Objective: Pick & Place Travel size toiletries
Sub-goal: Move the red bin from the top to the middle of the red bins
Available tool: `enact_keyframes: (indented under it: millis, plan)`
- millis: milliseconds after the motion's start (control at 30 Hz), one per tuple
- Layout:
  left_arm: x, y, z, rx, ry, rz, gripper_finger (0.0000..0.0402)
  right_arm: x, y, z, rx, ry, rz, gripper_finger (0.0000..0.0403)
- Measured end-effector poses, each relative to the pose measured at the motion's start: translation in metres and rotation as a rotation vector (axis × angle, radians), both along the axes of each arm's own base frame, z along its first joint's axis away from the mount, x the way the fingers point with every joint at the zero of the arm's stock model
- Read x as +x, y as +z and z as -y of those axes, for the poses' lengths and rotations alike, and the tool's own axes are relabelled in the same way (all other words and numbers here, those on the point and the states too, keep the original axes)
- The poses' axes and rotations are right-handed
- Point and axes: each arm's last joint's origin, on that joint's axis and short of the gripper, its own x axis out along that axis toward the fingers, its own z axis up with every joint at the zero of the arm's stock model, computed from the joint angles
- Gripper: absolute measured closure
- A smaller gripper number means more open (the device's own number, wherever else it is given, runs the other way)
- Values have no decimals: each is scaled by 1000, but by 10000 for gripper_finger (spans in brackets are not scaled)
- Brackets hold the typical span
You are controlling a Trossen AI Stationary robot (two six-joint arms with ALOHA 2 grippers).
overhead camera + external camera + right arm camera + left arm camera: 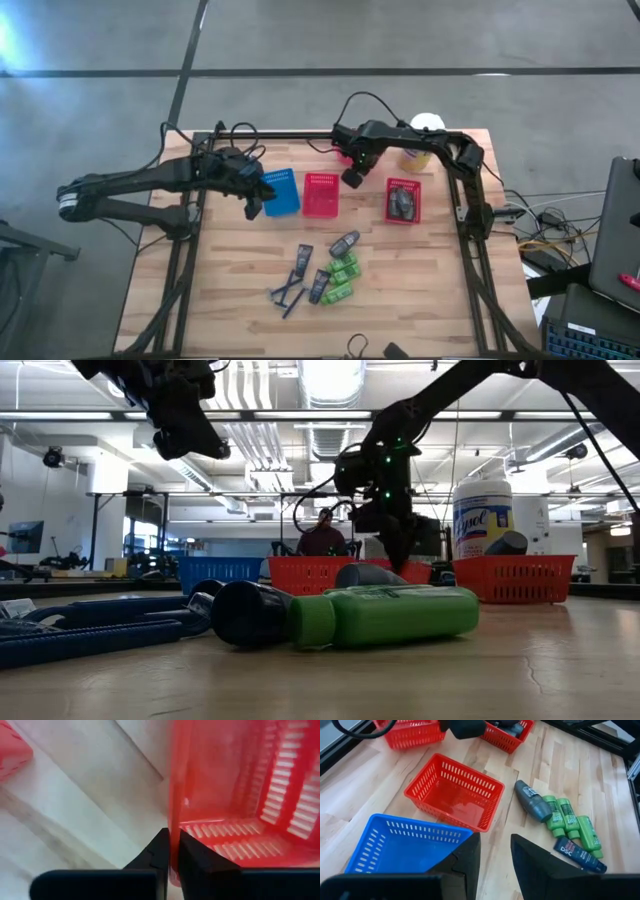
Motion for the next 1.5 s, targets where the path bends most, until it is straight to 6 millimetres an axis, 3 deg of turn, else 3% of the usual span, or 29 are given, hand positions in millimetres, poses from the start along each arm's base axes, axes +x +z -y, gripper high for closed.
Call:
enact_keyframes:
  millis: [167,400,633,800,900,1233,1500]
  plan:
    - [0,0,0,17,-13,-2,289,-7,20,-8,24,-85,17,391]
    - [0,0,0,38,-20,-1,289,-14,87,-39,37,-271,249,391]
    - [0,1,-1,33,-4,5,289,-7,119,-90,112,-442,413,390]
    - [0,1,-1,41,-5,2,289,10,113,-128,127,-539,451,390]
    - [0,0,-1,66,-21,-4,289,19,100,-142,95,-638,427,390]
    - [-11,-6,6,76,-171,-107,289,46,40,-148,40,-864,324,390]
    - [-28,-7,10,111,-207,-129,289,54,50,-158,45,-900,318,390]
